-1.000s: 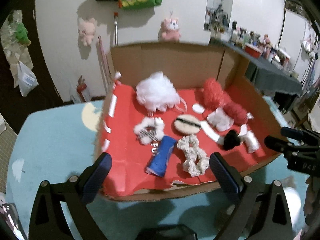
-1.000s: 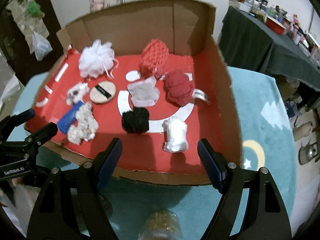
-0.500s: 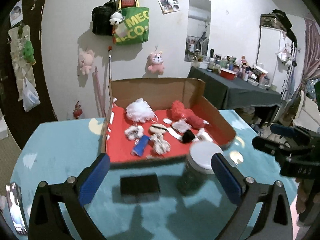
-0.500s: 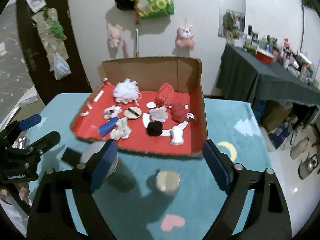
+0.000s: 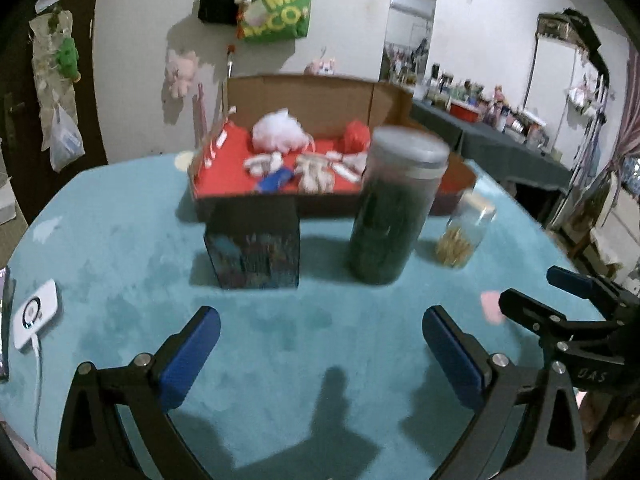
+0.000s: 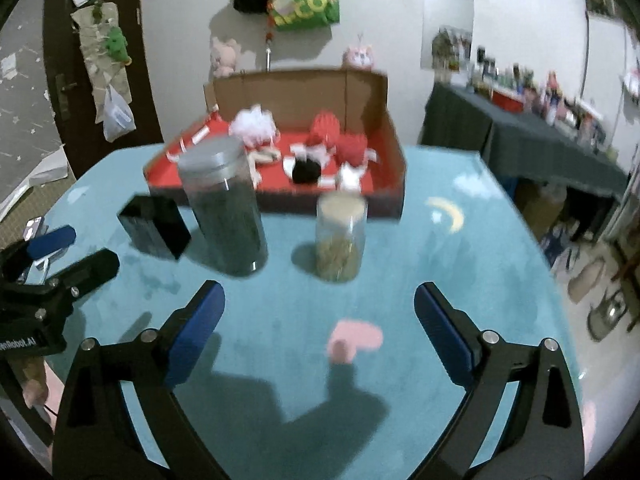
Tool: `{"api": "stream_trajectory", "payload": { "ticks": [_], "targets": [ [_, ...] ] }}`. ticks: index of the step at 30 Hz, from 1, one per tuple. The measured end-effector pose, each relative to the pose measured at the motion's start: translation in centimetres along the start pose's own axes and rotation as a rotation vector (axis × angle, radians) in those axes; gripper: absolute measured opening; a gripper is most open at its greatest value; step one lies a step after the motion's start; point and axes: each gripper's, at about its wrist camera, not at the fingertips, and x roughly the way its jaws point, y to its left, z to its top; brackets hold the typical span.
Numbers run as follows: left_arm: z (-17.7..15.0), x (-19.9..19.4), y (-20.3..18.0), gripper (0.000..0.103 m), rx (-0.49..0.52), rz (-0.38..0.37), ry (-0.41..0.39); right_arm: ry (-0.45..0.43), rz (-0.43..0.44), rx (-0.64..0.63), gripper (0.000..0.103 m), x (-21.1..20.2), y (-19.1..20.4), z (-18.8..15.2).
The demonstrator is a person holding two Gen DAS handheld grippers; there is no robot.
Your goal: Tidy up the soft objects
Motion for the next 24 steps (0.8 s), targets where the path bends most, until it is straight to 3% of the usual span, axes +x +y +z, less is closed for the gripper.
{"api": "stream_trajectory", "payload": {
  "ticks": [5, 12, 15, 24],
  "targets": [
    [-1.5, 2.2, -0.1, 0.103, 0.002, 0.009, 0.056, 0.071, -0.011, 0.026, 0.097, 2.7, -0.5, -2.5],
    [-2.7, 4.3, -0.3, 0.103, 0.033, 0.095, 0.102, 0.135, -0.038, 0.04, 0.097, 5.3, -0.9, -4.5],
    [-2.8, 5.0, 0.1, 0.103, 0.019, 0.098, 0.151, 0.158, -0.054, 0.05, 0.097, 6.1, -1.2, -5.0],
    [-3.1, 4.9, 0.2, 0.103, 0.008, 0.114, 0.151, 0.154, -0.079, 0.048, 0.099, 6.4, -1.2, -5.1]
  ]
}}
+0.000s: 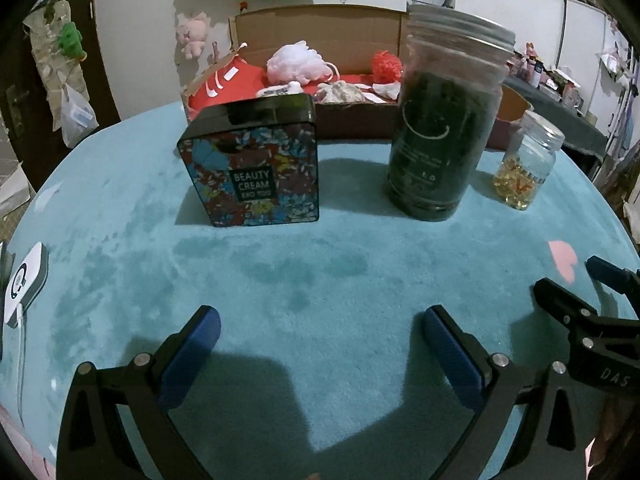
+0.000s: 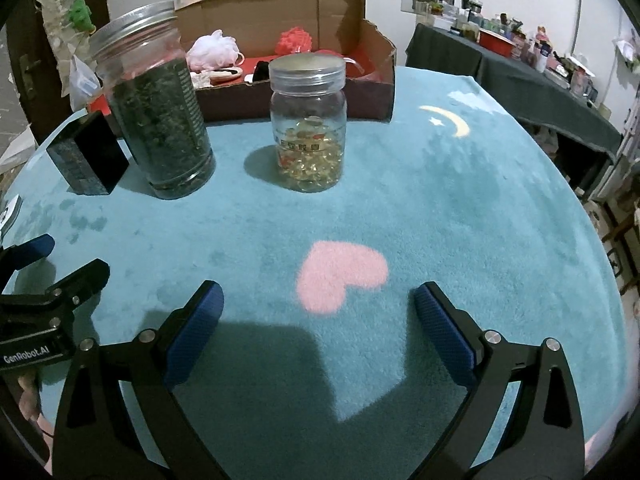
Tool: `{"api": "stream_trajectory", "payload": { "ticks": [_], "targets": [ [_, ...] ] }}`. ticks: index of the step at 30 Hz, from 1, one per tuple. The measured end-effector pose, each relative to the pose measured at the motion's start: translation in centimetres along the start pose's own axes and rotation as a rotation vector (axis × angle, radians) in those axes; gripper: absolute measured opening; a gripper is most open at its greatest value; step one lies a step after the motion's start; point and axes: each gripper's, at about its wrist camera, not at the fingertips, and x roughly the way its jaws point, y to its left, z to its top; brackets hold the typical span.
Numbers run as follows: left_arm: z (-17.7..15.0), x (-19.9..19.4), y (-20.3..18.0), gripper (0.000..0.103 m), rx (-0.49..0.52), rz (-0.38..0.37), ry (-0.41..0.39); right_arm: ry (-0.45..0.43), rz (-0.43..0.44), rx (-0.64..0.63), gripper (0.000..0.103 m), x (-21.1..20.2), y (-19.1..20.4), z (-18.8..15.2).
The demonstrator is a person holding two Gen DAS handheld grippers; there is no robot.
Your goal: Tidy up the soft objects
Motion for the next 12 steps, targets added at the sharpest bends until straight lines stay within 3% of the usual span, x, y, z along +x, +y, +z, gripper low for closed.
{"api": "stream_trajectory", "payload": {
  "ticks": [12],
  "targets": [
    [0.04, 0.12, -0.03, 0.103, -0.003, -0.001, 0.002, 0.0, -0.004, -0.002, 0.099, 0.0, 0.03, 0.09]
  ]
}}
